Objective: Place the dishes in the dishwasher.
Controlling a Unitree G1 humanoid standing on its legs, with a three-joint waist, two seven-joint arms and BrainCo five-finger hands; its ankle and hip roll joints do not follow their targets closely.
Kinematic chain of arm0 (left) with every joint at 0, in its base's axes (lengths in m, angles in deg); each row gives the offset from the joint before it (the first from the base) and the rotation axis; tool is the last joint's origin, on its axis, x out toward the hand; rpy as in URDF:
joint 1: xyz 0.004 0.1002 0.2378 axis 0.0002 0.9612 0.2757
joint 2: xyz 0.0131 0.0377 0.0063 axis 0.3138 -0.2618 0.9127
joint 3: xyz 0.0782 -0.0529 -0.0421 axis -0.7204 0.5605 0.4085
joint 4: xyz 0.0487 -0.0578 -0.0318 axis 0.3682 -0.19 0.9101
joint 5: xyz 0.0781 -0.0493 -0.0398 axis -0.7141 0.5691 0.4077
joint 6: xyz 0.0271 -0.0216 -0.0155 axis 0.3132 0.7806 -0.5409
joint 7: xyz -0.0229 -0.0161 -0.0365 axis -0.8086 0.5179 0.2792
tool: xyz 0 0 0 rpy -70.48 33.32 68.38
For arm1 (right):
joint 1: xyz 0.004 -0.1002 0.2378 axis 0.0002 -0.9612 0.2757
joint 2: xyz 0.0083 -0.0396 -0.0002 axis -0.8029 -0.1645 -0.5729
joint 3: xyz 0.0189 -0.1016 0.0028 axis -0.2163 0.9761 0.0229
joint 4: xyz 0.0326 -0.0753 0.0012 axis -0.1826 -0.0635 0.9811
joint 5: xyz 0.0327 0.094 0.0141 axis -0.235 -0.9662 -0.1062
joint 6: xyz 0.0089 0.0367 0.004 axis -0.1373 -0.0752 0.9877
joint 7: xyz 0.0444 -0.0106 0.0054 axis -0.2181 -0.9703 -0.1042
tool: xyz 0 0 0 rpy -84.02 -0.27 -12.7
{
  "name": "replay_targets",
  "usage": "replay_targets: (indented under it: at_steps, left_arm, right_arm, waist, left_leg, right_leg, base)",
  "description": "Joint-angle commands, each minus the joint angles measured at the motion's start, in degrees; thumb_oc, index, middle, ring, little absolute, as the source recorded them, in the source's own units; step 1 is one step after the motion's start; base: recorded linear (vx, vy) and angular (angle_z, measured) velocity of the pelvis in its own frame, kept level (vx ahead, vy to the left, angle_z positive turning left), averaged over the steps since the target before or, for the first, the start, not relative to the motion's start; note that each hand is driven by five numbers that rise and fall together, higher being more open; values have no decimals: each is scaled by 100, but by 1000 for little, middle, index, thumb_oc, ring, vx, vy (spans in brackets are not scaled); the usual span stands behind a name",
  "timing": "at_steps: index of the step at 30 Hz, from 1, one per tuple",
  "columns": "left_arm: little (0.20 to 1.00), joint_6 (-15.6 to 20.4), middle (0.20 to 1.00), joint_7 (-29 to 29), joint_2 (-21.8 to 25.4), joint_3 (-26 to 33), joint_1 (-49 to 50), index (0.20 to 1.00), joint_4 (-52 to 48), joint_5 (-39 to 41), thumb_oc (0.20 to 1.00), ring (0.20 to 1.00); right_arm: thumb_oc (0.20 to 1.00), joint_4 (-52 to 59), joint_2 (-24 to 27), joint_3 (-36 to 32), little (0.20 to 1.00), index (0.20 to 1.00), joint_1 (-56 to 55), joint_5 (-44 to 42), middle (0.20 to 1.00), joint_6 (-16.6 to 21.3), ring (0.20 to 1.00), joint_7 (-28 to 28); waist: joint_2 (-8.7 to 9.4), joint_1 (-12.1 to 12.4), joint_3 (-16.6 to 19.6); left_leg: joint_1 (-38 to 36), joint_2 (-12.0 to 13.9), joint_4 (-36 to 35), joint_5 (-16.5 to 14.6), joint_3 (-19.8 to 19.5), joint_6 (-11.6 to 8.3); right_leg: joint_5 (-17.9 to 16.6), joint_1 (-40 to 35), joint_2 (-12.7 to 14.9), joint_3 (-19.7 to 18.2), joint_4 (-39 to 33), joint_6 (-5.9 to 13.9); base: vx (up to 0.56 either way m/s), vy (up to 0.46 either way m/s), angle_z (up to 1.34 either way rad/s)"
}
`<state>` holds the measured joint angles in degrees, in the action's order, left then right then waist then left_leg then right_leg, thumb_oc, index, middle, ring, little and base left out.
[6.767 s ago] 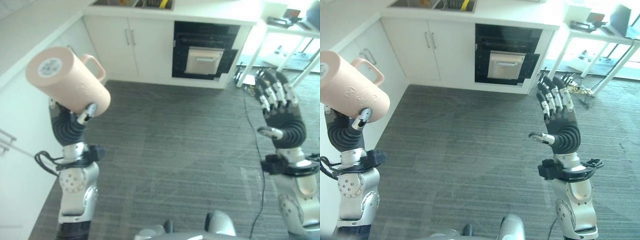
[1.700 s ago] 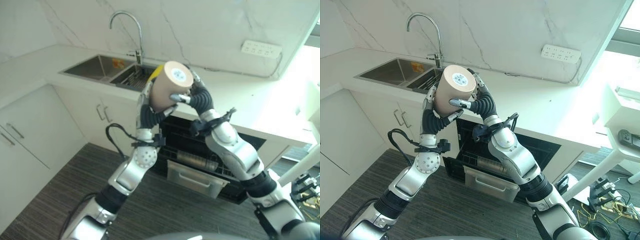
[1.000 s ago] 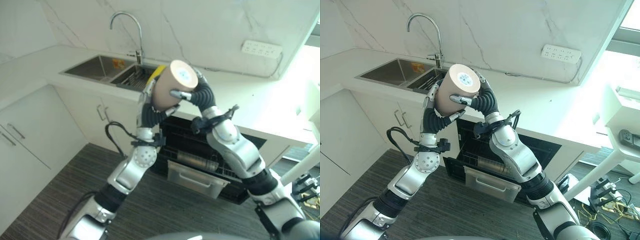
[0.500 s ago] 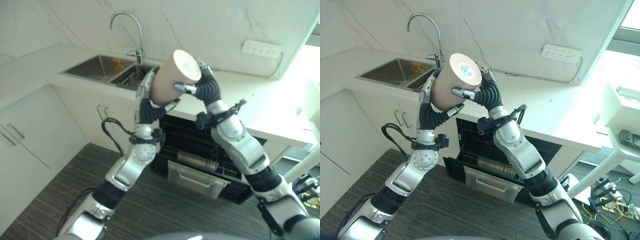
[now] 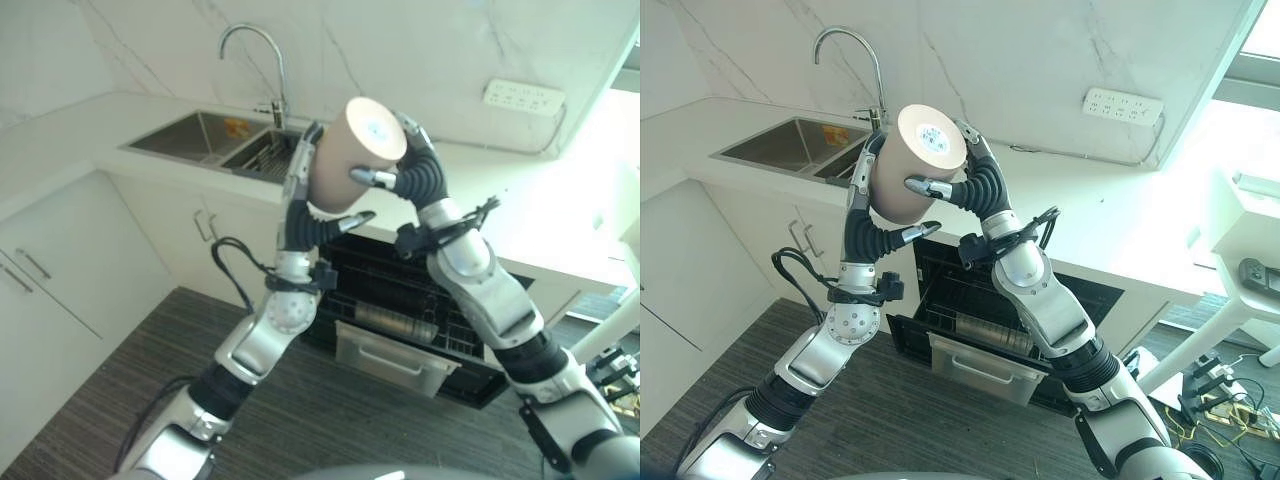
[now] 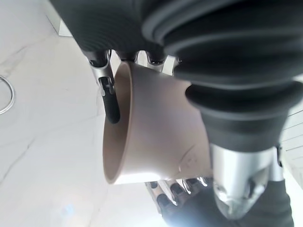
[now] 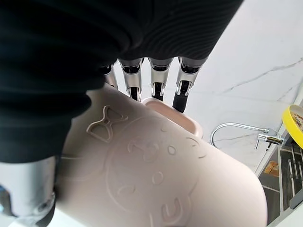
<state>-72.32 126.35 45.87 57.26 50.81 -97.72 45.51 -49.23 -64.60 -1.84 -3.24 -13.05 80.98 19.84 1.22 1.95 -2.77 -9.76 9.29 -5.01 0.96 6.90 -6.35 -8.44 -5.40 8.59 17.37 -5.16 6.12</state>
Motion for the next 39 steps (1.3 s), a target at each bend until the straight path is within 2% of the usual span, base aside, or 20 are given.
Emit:
replay_targets:
  at_steps: [1,4,8,10,14,16,18,21,24,26,31,33,34,36,38,39]
  left_arm:
    - [1000,54,1000,-39,41,-199,-431,1000,-117,289,1000,1000]
    - [1000,60,1000,8,94,-47,-239,1000,-67,406,1000,1000]
    - [1000,124,1000,162,86,102,-78,1000,43,849,1000,1000]
    - [1000,113,1000,65,74,281,147,1000,46,1164,1000,1000]
    - [1000,-99,1000,-341,125,524,535,1000,77,1787,1000,1000]
    - [1000,-224,1000,-764,150,642,702,1000,51,2119,1000,1000]
    - [1000,-593,1000,-1166,240,805,999,1000,31,2640,1000,1000]
    - [1000,-638,1000,-1311,403,1201,1453,1000,-68,3054,1000,1000]
    - [1000,-510,1000,-1559,540,1622,1684,1000,-37,3574,1000,1000]
    - [1000,-478,1000,-2053,664,1776,1687,1000,-35,3749,1000,1000]
    - [1000,-587,1000,-2684,932,1778,1428,1000,-340,3816,1000,1000]
    - [1000,-619,1000,-2898,1029,1751,1324,1000,-453,3807,1000,1000]
    - [1000,-493,1000,-3075,1111,1744,1225,1000,-567,3691,1000,1000]
    - [1000,-576,1000,-3150,1334,1845,1086,1000,-777,3296,1000,1000]
    - [1000,-461,1000,-3130,1525,1904,988,1000,-858,2934,1000,1000]
    - [1000,-372,1000,-3170,1663,1938,909,1000,-931,2505,1000,1000]
  right_arm:
    - [200,478,-113,-130,200,200,416,110,200,610,200,6]
    - [200,477,-4,-263,200,200,241,87,200,679,200,71]
    - [200,441,86,-398,200,200,110,128,200,806,200,177]
    - [200,511,181,-590,200,200,-109,129,200,913,200,194]
    - [200,695,357,-892,200,200,-491,70,200,1026,200,285]
    - [200,756,449,-1043,200,200,-679,14,200,1102,200,285]
    - [200,870,555,-1279,200,200,-1010,-15,200,1250,200,172]
    - [200,1100,717,-1531,200,200,-1397,-93,200,1368,200,71]
    - [200,1136,893,-1732,200,200,-1522,-206,200,1666,200,15]
    - [200,1135,984,-1883,200,200,-1439,-117,200,1819,200,-58]
    - [200,1250,1299,-2027,200,200,-1135,-127,200,1785,200,-85]
    - [200,1269,1397,-2040,200,200,-1084,-131,200,1729,200,-77]
    - [200,1261,1498,-2021,200,200,-1044,-139,200,1721,200,-36]
    - [200,1284,1655,-2085,200,200,-996,-110,200,1673,200,-15]
    - [200,1289,1739,-2136,200,200,-896,-89,200,1612,200,-34]
    - [200,1287,1815,-2160,200,200,-841,-75,200,1578,200,-24]
  waist:
    - [136,122,-57]
    - [132,117,-71]
    - [123,122,-98]
    - [125,125,-116]
    - [107,113,-157]
    - [88,106,-183]
    - [57,100,-204]
    - [1,112,-340]
    - [-14,79,-845]
    - [-61,17,-1196]
    - [-66,-105,-1705]
    - [-81,-161,-1803]
    - [-94,-205,-1895]
    - [-129,-279,-2021]
    - [-179,-313,-2092]
    - [-199,-328,-2120]
  left_leg:
    - [23,366,1,-300,123,23]
    - [24,369,1,-289,138,21]
    - [-12,383,1,-340,146,16]
    - [10,380,1,-290,141,21]
    - [8,376,1,-275,145,30]
    - [2,374,1,-269,156,38]
    - [-13,355,1,-256,155,53]
    - [5,338,92,-197,112,61]
    - [763,324,1304,-521,-170,27]
    - [1324,398,1847,-685,-353,33]
    - [2445,422,2883,-928,-547,29]
    - [2689,433,3077,-970,-567,42]
    - [2854,446,3205,-985,-581,49]
    - [3181,481,3454,-1021,-623,36]
    - [3383,482,3554,-1020,-665,35]
    - [3467,474,3570,-1008,-668,35]
  right_leg:
    - [677,-456,499,-40,16,421]
    - [672,-450,497,-49,16,418]
    - [713,-482,494,-33,16,424]
    - [665,-461,502,-21,16,414]
    - [655,-449,496,-24,21,411]
    - [653,-440,494,-23,32,410]
    - [664,-425,486,-45,73,416]
    - [788,-267,479,-137,359,367]
    - [1152,333,508,-443,1294,270]
    - [1389,963,561,-673,2001,275]
    - [1504,2072,770,-1046,2906,253]
    - [1528,2351,817,-1127,3123,252]
    - [1539,2558,855,-1188,3285,262]
    - [1569,2946,911,-1307,3557,288]
    - [1571,3223,939,-1385,3722,299]
    - [1566,3342,952,-1431,3770,311]
  base:
    - [0,0,0]
    - [12,-1,0]
    - [8,-1,0]
    - [0,0,0]
    - [21,-12,1]
    - [64,-28,0]
    - [124,-31,0]
    - [64,-15,-4]
    - [-134,-20,-12]
    - [-255,32,-7]
    - [-212,40,-16]
    - [-130,46,-13]
    - [-88,45,-6]
    - [-81,60,-16]
    - [-65,72,-15]
    - [-55,60,-8]
